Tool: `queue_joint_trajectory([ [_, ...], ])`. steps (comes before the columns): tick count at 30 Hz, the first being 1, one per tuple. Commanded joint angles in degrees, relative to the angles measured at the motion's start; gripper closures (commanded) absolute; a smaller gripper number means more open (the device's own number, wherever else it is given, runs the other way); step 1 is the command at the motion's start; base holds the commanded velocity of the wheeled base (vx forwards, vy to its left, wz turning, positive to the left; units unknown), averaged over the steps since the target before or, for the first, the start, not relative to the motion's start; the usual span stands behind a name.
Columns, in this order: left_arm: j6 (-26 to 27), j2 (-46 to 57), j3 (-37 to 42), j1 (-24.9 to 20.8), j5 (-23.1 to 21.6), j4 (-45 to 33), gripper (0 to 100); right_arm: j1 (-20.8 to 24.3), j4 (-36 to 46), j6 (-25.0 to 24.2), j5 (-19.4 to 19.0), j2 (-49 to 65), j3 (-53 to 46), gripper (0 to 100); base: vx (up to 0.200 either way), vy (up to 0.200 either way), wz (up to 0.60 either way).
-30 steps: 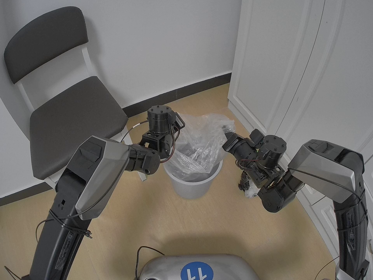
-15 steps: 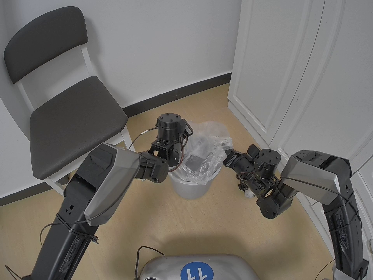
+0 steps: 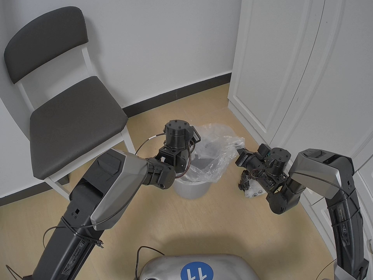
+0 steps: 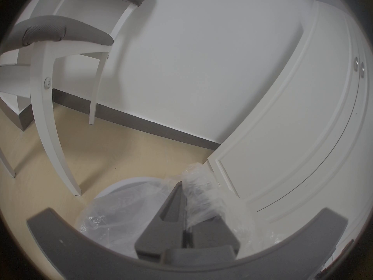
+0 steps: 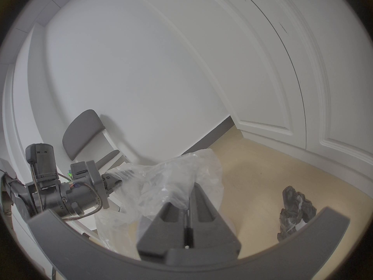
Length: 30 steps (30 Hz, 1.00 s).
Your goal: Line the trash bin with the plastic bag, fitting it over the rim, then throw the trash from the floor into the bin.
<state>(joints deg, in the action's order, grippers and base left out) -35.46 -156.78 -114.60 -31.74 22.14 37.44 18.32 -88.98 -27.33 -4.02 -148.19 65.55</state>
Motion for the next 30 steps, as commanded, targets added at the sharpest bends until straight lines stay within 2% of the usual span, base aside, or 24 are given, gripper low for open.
queue_joint_trajectory([
  [1,0.2,-1.2,0.0,-0.1,-0.3,0.0,100,-0.9,-1.0,0.8,0.0,-1.2,1.1,100,0.0,0.0,0.0],
  [10,0.2,-1.0,0.0,1.2,-0.3,-0.1,100,-1.0,-1.0,1.8,0.4,-3.2,3.9,100,0.0,0.0,0.0],
  [20,0.6,4.6,1.0,4.1,-0.2,-0.3,100,-1.4,-1.0,2.6,-0.1,2.9,-2.1,100,0.0,0.0,0.0],
  [30,-0.2,4.0,1.6,4.2,-0.3,0.1,100,-2.2,-1.0,3.6,-0.8,2.6,-2.4,100,0.0,0.0,0.0],
])
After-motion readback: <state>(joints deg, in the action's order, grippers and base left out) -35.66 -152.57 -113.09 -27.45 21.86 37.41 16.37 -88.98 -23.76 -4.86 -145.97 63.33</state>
